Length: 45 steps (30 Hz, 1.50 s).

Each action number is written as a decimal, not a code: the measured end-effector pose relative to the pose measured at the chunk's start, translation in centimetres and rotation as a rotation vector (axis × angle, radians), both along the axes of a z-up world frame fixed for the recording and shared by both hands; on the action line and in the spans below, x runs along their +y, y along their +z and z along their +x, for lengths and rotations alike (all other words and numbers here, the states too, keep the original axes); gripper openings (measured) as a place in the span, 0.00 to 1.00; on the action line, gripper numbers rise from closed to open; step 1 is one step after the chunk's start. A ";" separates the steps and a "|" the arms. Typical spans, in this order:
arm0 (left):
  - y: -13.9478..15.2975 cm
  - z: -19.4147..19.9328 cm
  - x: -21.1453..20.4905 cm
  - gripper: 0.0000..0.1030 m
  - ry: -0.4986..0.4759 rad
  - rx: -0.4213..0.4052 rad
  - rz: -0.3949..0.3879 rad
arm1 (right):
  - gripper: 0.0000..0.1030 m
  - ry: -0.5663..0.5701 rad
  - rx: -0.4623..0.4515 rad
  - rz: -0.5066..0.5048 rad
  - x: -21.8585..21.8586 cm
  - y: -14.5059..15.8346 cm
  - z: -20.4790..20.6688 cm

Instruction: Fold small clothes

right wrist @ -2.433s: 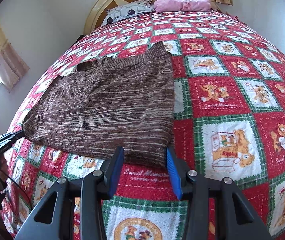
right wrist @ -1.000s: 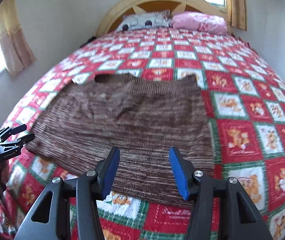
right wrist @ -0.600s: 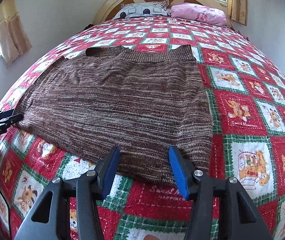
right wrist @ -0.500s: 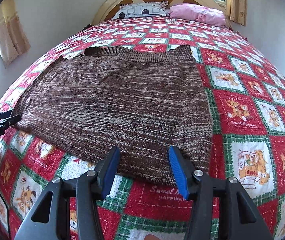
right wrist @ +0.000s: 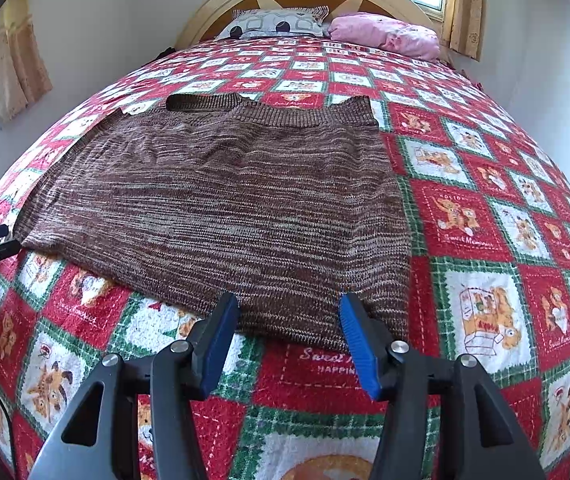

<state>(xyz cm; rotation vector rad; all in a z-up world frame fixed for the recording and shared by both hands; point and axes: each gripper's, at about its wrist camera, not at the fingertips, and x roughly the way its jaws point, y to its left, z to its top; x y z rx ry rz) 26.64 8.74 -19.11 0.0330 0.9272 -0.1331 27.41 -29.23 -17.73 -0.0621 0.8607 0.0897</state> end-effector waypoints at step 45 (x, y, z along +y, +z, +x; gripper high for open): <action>2.8 14.1 4.5 0.93 -0.084 -0.013 -0.319 | 0.41 0.565 -0.221 -0.402 31.9 -1.8 -0.2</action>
